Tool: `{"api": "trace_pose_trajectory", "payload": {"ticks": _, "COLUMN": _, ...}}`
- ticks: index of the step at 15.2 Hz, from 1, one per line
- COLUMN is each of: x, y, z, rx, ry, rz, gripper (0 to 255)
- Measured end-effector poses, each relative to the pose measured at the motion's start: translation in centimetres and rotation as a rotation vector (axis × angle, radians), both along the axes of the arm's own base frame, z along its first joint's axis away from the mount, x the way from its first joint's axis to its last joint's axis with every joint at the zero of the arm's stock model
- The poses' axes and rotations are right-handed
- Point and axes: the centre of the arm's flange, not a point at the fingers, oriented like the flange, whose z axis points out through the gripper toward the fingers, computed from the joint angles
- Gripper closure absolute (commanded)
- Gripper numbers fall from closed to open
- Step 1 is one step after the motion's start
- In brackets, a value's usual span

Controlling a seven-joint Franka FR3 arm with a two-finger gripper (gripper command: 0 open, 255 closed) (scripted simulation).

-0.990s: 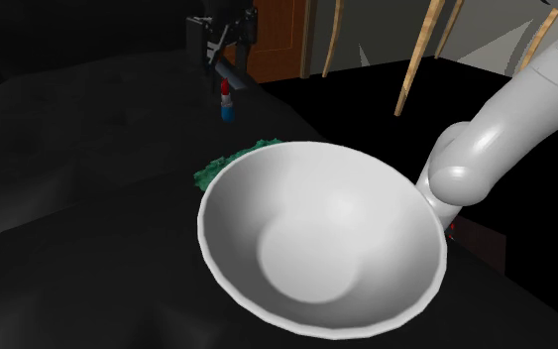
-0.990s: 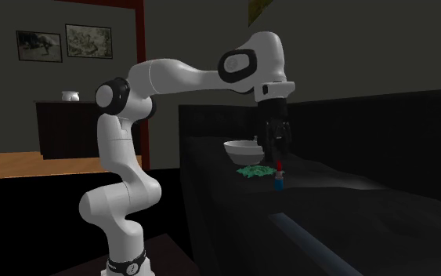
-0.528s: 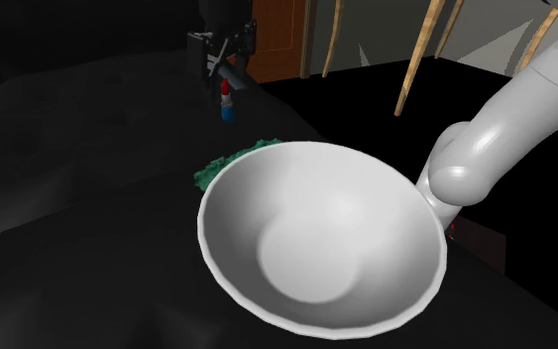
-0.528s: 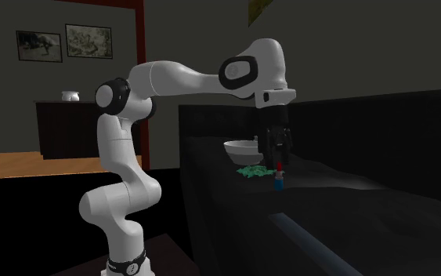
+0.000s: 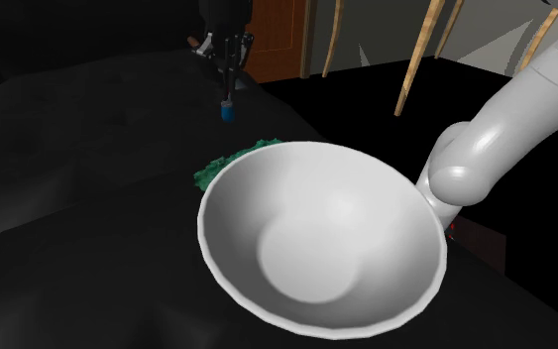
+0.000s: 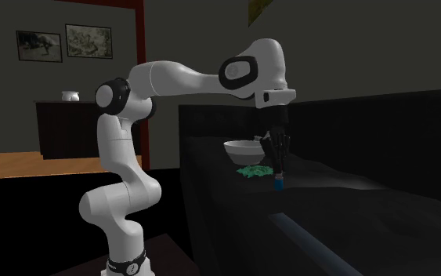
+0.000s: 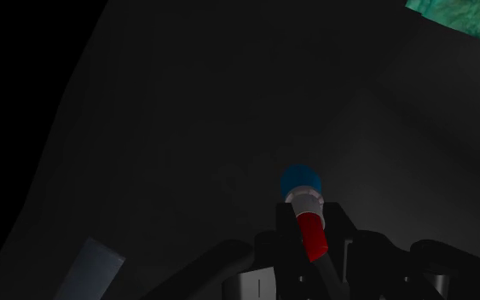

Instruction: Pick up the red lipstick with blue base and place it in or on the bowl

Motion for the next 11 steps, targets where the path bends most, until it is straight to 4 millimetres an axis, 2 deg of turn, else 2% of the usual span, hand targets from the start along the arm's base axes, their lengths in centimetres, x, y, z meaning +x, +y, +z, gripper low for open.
{"api": "trace_pose_trajectory", "payload": {"ticks": 5, "x": 0.0, "y": 0.0, "z": 0.0, "rx": 0.000, "ry": 0.000, "rz": 0.000, "gripper": 255}}
{"api": "trace_pose_trajectory", "payload": {"ticks": 11, "x": 0.1, "y": 0.0, "z": 2.7, "rx": 0.000, "ry": 0.000, "rz": 0.000, "gripper": 255}}
